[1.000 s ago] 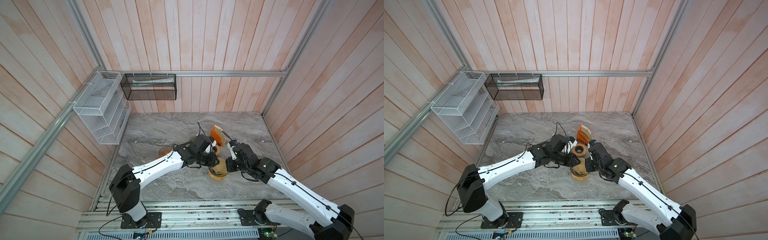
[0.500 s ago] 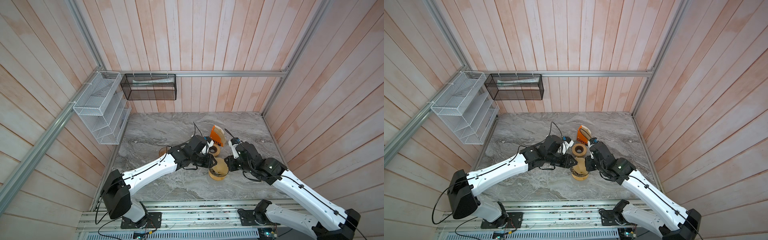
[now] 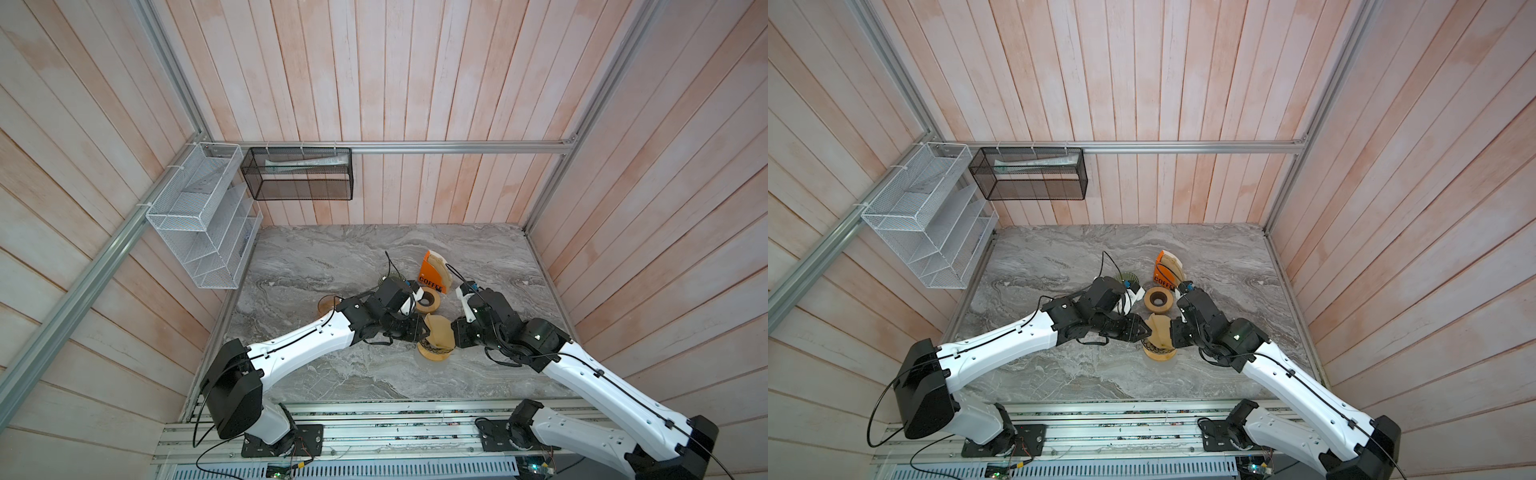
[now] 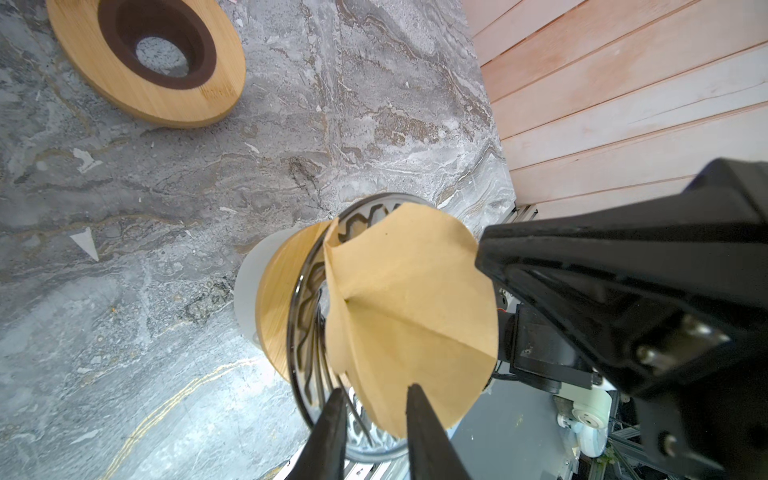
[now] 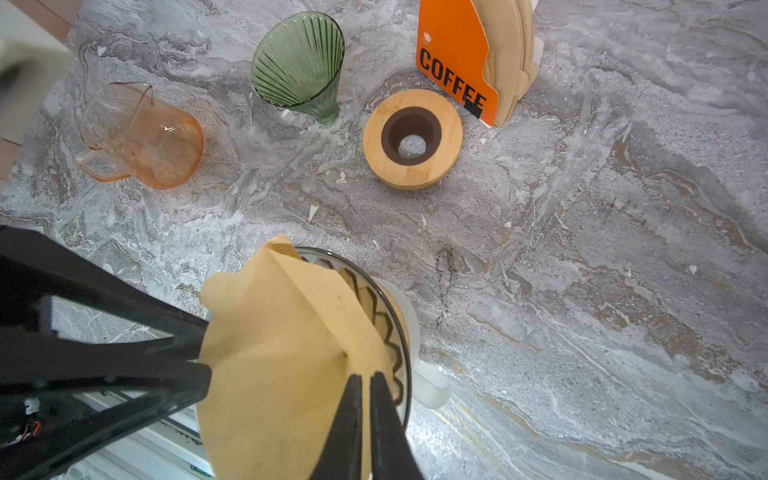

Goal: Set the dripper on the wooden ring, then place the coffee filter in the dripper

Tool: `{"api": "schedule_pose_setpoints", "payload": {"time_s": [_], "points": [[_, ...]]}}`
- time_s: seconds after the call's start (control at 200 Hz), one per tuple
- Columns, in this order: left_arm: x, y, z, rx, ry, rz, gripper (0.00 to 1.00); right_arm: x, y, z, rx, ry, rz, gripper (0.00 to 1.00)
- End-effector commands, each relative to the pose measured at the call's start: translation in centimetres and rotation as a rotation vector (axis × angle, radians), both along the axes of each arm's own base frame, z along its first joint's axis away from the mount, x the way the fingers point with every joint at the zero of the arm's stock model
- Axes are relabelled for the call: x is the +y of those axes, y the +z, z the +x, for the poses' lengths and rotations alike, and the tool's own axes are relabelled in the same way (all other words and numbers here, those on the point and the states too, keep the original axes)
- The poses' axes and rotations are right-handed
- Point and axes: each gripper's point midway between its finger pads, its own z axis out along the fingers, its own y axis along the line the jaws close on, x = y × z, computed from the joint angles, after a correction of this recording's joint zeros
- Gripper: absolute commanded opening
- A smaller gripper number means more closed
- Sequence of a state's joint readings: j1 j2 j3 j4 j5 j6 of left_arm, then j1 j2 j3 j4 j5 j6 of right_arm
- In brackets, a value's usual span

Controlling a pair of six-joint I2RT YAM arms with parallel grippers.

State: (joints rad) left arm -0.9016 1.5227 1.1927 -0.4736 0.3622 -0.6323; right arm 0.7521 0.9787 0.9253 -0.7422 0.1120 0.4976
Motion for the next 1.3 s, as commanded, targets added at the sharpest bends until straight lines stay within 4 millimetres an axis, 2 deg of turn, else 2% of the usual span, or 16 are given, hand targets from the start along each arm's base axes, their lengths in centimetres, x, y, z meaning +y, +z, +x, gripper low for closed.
{"api": "schedule_pose_setpoints", "payload": {"time_s": [0.0,0.09,0.25,0.36,0.61,0.765,0.89,1.295], "points": [[-0.1,0.6,-0.1,-0.012,-0.008,-0.020,0.28,-0.6,-1.0,-0.4,0.017,-0.015,-0.032,0.08],[0.0,1.0,0.1,-0.021,0.002,-0.019,0.28,-0.5,-1.1,-0.4,0.022,-0.012,-0.029,0.07],[-0.1,2.9,0.5,-0.059,0.006,-0.044,0.28,-0.5,-0.8,-0.3,0.012,-0.011,-0.026,0.07],[-0.5,3.3,0.5,-0.056,-0.007,-0.057,0.28,-0.4,-0.8,-0.3,0.013,-0.010,-0.025,0.07],[-1.2,3.1,0.6,-0.059,-0.027,-0.049,0.27,-0.5,-0.7,-0.3,0.009,-0.012,-0.025,0.07],[-0.7,2.8,0.4,-0.057,-0.021,-0.024,0.25,-0.6,-0.7,-0.3,0.009,-0.015,-0.030,0.07],[-0.8,3.3,0.3,-0.064,-0.026,-0.047,0.25,-0.6,-0.6,-0.3,0.006,-0.013,-0.028,0.06],[-1.6,1.9,0.3,-0.043,-0.046,-0.035,0.24,-0.9,-1.1,-0.5,0.015,-0.020,-0.035,0.01]]}}
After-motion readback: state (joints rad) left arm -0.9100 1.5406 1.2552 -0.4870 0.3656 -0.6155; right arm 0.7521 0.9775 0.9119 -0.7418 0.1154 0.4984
